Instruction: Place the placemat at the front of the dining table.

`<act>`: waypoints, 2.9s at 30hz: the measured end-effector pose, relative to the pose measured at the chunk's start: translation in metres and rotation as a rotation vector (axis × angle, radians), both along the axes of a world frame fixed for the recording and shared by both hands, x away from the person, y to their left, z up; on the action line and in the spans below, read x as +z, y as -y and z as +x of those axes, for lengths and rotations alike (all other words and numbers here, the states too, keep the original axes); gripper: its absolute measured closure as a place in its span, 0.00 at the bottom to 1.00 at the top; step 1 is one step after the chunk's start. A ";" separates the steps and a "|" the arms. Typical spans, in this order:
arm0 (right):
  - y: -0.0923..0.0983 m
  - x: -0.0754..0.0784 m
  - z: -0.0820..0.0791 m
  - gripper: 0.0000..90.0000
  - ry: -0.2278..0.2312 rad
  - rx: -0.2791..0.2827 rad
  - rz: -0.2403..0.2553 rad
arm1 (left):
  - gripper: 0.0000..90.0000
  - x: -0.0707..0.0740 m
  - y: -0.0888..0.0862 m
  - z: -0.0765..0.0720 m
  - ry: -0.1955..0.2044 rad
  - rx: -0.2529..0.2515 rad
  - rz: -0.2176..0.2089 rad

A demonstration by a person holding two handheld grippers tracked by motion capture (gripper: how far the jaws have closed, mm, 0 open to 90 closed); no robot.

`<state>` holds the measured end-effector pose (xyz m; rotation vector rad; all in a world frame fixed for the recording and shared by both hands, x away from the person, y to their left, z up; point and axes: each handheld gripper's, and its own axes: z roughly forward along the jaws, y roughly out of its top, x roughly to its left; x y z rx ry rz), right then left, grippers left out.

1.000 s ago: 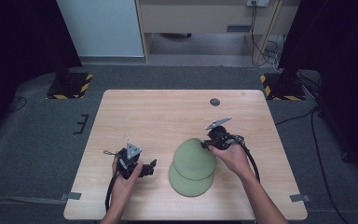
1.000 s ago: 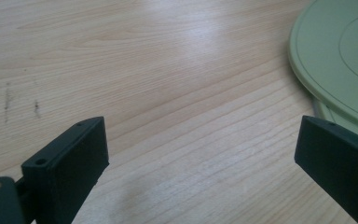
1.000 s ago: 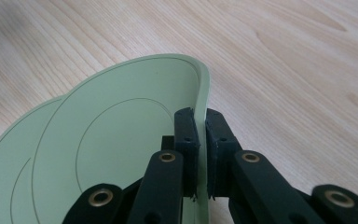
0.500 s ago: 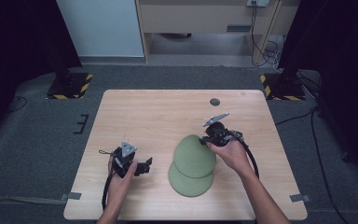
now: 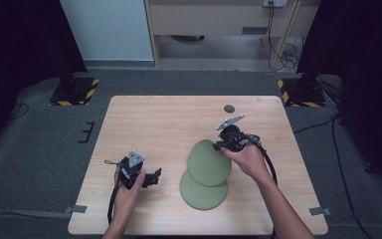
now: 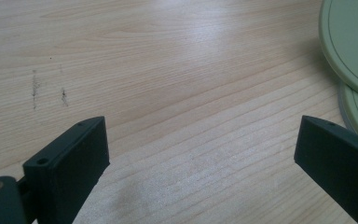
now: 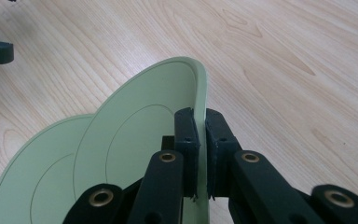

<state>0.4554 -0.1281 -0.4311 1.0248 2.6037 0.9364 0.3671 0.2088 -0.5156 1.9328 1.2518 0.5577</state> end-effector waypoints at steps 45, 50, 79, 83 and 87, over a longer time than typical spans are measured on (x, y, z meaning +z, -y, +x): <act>-0.008 0.033 0.010 0.95 0.044 -0.024 0.010 | 0.02 -0.004 0.005 -0.001 -0.006 -0.007 0.016; -0.008 0.033 0.011 0.95 0.047 -0.022 -0.001 | 0.02 -0.003 0.005 -0.001 -0.005 -0.006 0.015; -0.016 0.053 0.034 0.95 0.100 -0.105 -0.005 | 0.02 -0.006 0.002 0.002 -0.016 0.004 0.015; -0.015 0.057 0.043 0.95 0.099 -0.135 0.014 | 0.02 -0.007 0.002 0.003 -0.017 0.006 0.017; -0.017 0.060 0.053 0.95 0.110 -0.149 0.008 | 0.02 -0.007 0.001 0.003 -0.018 0.009 0.015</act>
